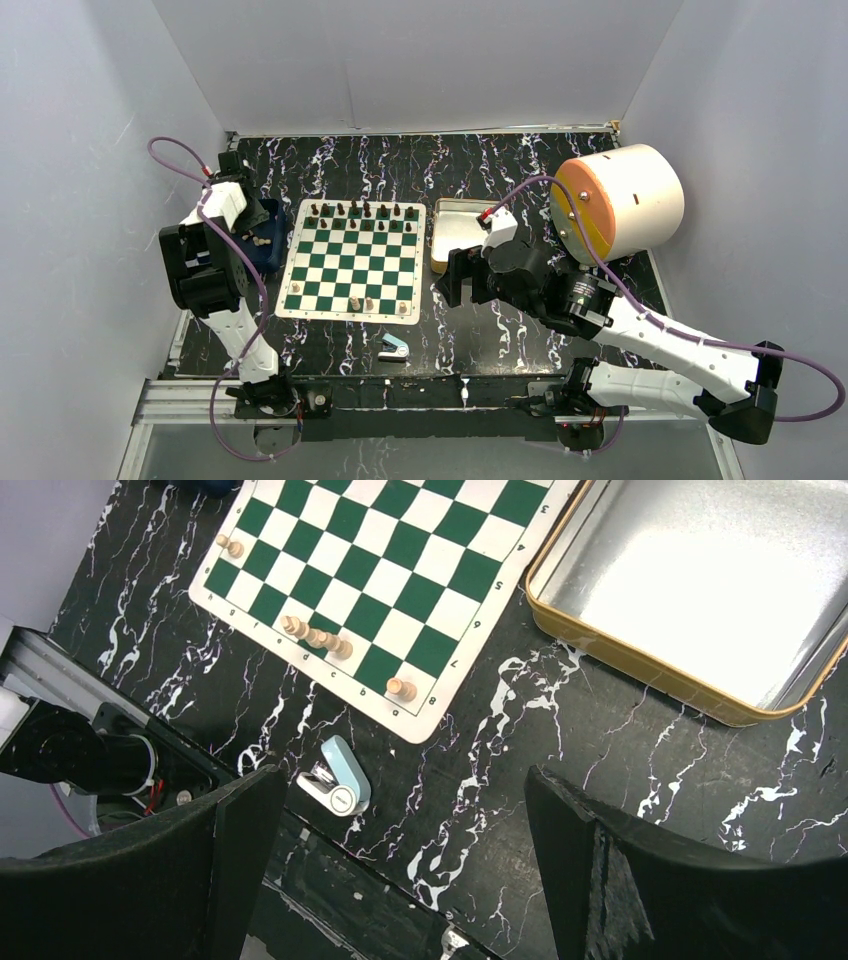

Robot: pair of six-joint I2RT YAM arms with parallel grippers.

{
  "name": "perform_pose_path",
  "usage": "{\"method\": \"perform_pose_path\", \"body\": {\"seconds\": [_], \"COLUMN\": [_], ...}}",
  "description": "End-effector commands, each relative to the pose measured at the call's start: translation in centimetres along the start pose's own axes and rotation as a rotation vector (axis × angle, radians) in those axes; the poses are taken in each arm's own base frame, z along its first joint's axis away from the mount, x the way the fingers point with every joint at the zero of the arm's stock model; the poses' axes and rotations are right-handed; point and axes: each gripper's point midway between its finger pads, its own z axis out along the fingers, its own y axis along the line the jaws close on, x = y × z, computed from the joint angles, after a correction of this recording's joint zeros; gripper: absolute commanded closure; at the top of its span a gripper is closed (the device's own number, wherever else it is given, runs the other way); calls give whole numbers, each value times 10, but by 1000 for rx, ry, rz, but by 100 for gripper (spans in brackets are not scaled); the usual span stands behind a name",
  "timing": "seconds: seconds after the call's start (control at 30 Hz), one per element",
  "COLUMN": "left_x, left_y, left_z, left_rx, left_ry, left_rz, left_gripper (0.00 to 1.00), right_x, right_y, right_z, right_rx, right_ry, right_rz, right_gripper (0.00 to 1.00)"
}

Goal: Set up the chess pieces on the board
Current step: Pick up the chess piece from the storage box.

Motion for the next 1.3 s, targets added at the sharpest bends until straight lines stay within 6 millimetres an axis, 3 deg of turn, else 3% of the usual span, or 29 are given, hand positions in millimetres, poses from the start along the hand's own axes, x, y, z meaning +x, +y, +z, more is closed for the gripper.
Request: {"method": "perform_pose_path", "body": {"seconds": [0.0,0.2,0.6,0.9,1.27], "left_x": [-8,-6,9,19,4], "left_y": [2,3,12,12,12], "left_z": [-2,0,5,12,-2], "left_rx": [-4,-12,-49,-50,-45], "left_ry": [-24,-20,19,42,16], "left_rz": [-8,-12,9,13,8], "left_gripper": [69,73,71,76,90], "right_x": [-33,-32,-36,-37,-36], "right_y": [12,12,11,10,10], "right_z": [-9,-9,-12,-12,-12], "right_rx": [-29,-32,-25,-15,-22], "right_ry": [-94,-95,-100,-101,-102], "right_rz": [20,26,16,10,18], "right_gripper": [1,2,1,1,1]}}
